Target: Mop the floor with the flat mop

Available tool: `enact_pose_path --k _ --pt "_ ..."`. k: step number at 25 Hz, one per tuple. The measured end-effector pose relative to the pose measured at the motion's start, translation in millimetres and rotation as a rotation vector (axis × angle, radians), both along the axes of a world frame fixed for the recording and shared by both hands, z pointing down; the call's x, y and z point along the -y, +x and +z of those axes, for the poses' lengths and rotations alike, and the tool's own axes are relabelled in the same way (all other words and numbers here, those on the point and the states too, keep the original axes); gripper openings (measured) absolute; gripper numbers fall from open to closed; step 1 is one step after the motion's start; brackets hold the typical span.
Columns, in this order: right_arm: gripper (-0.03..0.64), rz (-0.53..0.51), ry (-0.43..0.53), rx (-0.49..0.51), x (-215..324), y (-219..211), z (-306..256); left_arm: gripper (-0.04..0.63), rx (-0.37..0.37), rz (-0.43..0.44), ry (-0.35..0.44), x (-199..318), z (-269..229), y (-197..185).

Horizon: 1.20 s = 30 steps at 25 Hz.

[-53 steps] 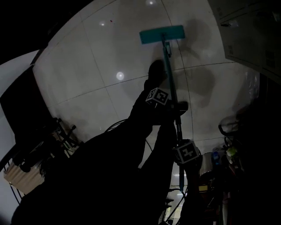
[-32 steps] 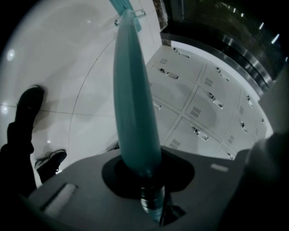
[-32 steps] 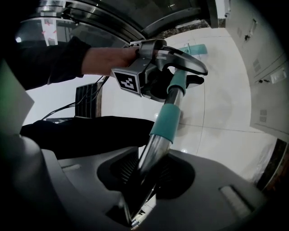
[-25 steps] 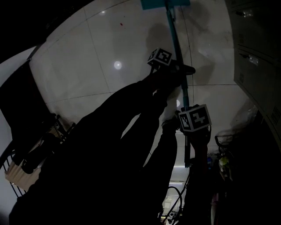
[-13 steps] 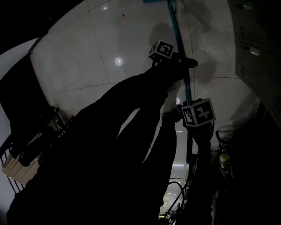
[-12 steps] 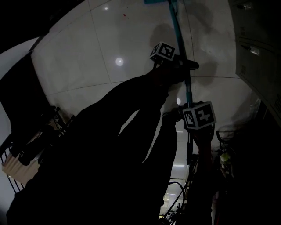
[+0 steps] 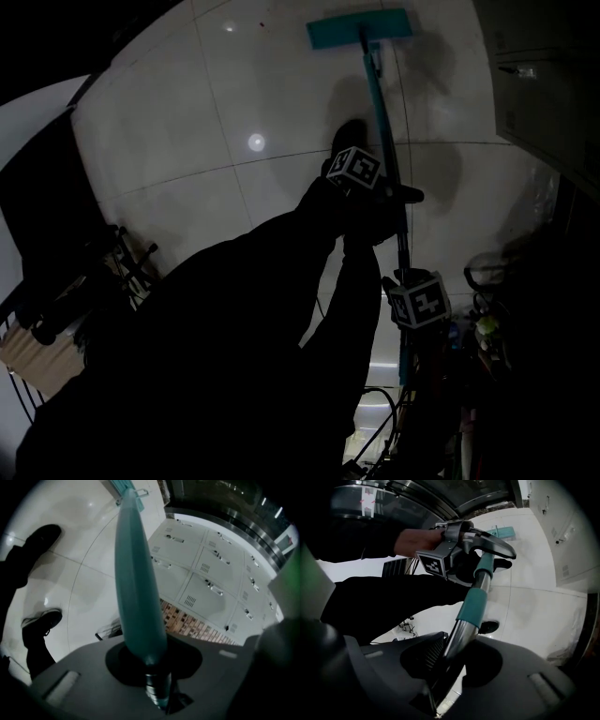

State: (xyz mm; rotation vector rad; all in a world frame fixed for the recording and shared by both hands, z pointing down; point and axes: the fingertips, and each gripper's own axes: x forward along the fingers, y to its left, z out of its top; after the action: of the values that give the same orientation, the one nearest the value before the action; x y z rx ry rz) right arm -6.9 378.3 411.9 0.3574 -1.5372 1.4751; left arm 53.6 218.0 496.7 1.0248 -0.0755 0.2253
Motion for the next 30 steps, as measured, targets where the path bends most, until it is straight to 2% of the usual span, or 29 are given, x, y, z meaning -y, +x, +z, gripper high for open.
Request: enact_pose_path --k 7,15,23,30 --pt "0.114 0.018 -0.043 0.030 -102 11 -14 0.086 0.002 0.028 -0.036 -109 -2 18" --pt "0.115 -0.021 -0.081 0.032 -169 20 -9 0.087 0.019 0.036 -0.087 -181 10 21" --pt "0.115 -0.019 -0.124 0.039 -192 16 -8 0.087 0.020 0.068 -0.142 -211 17 17" --pt "0.115 -0.005 -0.142 0.042 -161 5 -1 0.089 0.035 0.052 -0.151 -182 28 7"
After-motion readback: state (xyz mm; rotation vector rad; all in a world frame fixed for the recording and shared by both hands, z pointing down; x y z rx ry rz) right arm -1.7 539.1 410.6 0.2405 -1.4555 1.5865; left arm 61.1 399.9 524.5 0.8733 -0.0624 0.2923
